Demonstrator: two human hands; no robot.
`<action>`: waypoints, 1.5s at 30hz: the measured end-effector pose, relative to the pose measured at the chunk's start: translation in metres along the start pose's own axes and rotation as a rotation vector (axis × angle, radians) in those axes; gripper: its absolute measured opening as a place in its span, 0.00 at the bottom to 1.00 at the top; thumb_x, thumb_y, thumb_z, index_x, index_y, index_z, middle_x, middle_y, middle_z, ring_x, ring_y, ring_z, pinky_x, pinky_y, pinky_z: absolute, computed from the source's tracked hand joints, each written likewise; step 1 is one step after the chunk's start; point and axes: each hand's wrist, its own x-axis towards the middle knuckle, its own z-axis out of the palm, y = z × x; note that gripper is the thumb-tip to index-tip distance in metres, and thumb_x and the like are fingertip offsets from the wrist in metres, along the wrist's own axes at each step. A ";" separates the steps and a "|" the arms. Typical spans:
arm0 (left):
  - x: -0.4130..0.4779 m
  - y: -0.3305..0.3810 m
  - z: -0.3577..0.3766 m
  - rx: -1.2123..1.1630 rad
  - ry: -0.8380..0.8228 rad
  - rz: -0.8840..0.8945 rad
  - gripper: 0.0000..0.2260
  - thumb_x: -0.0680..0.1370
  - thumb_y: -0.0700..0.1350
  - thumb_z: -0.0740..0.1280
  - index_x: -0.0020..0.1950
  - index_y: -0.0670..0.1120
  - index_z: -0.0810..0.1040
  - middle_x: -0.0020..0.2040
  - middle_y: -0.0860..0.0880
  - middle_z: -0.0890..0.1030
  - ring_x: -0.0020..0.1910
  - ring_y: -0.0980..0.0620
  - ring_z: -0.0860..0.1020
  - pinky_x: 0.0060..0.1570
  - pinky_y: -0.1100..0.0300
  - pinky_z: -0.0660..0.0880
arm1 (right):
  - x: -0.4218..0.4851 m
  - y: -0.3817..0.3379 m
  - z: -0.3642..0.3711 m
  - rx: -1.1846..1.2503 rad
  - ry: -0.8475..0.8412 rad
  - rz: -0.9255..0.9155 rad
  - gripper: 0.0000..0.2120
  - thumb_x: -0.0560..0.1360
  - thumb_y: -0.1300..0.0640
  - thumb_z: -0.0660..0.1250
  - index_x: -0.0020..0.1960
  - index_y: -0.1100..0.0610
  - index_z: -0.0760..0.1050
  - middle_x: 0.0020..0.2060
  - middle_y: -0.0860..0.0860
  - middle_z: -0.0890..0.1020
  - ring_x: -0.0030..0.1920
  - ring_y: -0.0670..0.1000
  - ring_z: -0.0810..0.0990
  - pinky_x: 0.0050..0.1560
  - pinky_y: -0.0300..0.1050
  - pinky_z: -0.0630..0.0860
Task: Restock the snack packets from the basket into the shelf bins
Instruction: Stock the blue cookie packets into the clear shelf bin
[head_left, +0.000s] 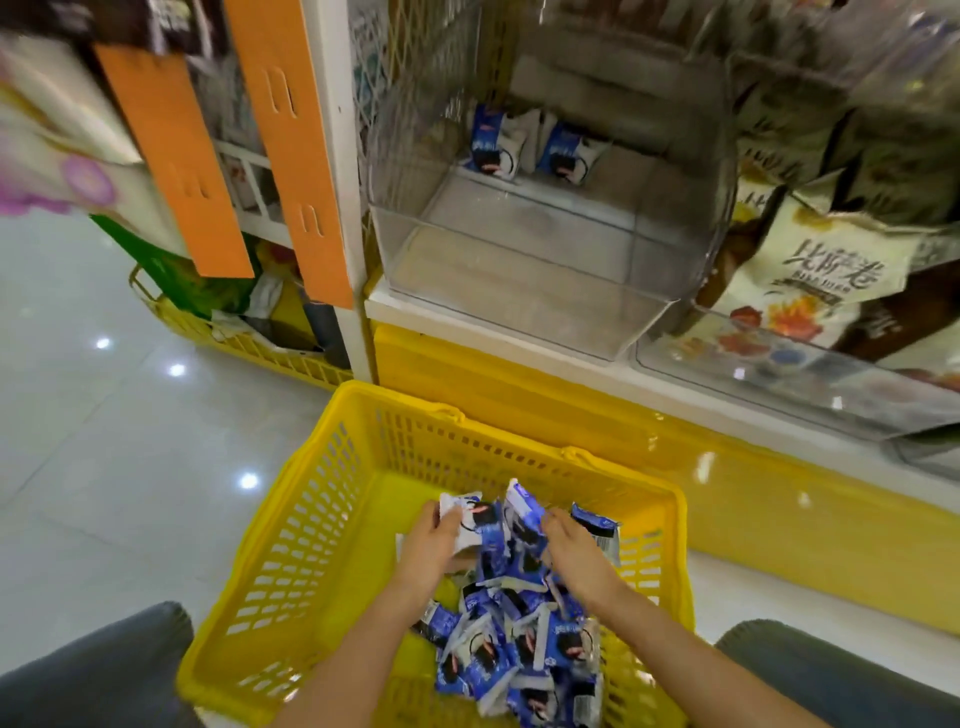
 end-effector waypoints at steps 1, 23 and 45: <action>-0.008 0.006 0.002 -0.096 0.002 -0.009 0.04 0.81 0.45 0.58 0.55 0.49 0.66 0.51 0.49 0.73 0.47 0.44 0.79 0.40 0.54 0.81 | -0.006 -0.004 -0.001 0.113 0.007 0.030 0.22 0.83 0.52 0.47 0.75 0.58 0.56 0.71 0.57 0.66 0.68 0.56 0.67 0.67 0.46 0.63; -0.093 0.116 -0.011 -0.220 -0.125 0.171 0.16 0.77 0.42 0.66 0.64 0.42 0.72 0.47 0.44 0.81 0.32 0.52 0.80 0.30 0.57 0.78 | -0.077 -0.108 -0.091 0.289 0.096 -0.154 0.21 0.75 0.38 0.59 0.39 0.54 0.76 0.29 0.51 0.79 0.28 0.46 0.74 0.32 0.37 0.72; -0.102 0.177 -0.024 -0.174 -0.212 0.453 0.11 0.75 0.40 0.68 0.56 0.48 0.76 0.49 0.48 0.84 0.44 0.52 0.83 0.39 0.57 0.80 | -0.097 -0.186 -0.093 0.153 -0.153 -0.388 0.06 0.75 0.55 0.67 0.51 0.50 0.78 0.49 0.50 0.84 0.49 0.44 0.81 0.49 0.36 0.77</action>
